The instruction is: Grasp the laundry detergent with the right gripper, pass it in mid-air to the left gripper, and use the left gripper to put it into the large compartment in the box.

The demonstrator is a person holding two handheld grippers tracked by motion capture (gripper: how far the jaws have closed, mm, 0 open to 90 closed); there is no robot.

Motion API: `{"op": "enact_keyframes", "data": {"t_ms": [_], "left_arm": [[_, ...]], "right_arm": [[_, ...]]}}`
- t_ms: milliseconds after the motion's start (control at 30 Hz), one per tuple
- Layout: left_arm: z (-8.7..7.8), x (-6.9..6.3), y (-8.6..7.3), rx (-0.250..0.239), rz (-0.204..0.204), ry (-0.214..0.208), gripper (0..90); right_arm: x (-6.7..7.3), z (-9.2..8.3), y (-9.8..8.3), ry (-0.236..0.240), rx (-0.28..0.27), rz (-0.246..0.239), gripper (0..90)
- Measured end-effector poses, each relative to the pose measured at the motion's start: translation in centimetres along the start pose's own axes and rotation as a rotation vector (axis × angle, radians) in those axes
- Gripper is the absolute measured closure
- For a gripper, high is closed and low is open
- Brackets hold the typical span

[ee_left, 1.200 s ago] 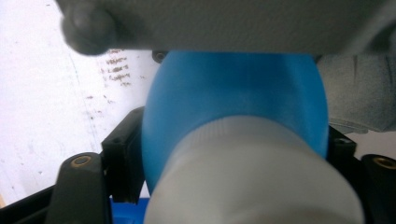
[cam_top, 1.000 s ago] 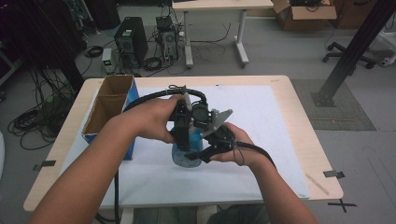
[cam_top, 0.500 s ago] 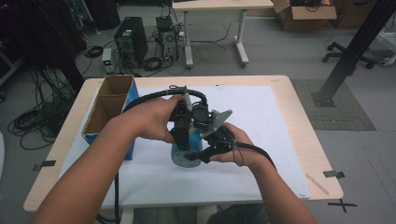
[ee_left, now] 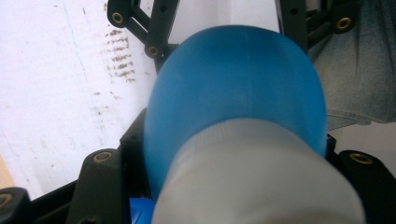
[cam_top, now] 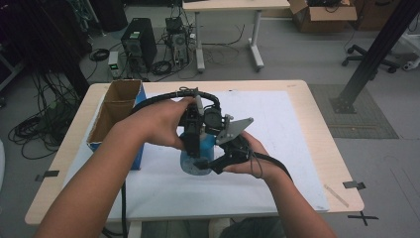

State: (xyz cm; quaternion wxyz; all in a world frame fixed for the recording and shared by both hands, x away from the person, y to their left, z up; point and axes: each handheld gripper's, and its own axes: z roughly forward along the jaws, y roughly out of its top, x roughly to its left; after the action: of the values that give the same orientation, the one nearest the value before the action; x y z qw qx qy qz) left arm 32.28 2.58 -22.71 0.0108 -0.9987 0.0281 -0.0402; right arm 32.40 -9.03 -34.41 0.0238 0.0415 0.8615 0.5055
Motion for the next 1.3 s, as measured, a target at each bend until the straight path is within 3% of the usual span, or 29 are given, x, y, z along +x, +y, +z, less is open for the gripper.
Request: {"op": "enact_keyframes", "data": {"t_ms": [267, 567, 700, 733, 900, 1067, 1300], "left_arm": [[-0.3, 0.1, 0.2, -0.002, -0.001, 0.003, 39.1], [-0.5, 0.1, 0.6, -0.004, 0.004, 0.005, 39.1], [-0.5, 0.1, 0.8, 0.001, 0.003, 0.003, 39.0], [-0.6, 0.1, 0.8, 0.003, 0.003, 0.001, 39.0], [-0.7, 0.3, 0.7, -0.005, -0.005, 0.002, 39.0], [-0.9, 0.5, 0.5, 0.0, -0.016, 0.004, 38.9], [-1.5, 1.1, 0.2, -0.002, -0.043, 0.001, 38.8]], "right_arm": [[0.3, -0.1, -0.5, -0.016, -0.057, 0.033, 31.5], [0.2, -0.4, -1.2, -0.019, -0.066, 0.041, 21.0], [0.2, -0.5, -1.2, -0.014, -0.065, 0.06, 13.6], [0.1, -0.6, -1.3, -0.009, -0.067, 0.06, 7.7], [-0.1, -0.9, -1.3, -0.005, -0.071, 0.056, 2.7], [-0.4, -2.1, -1.4, -0.02, -0.063, 0.051, 1.3], [-1.1, -5.4, -1.5, -0.058, -0.063, 0.045, 0.8]]}}
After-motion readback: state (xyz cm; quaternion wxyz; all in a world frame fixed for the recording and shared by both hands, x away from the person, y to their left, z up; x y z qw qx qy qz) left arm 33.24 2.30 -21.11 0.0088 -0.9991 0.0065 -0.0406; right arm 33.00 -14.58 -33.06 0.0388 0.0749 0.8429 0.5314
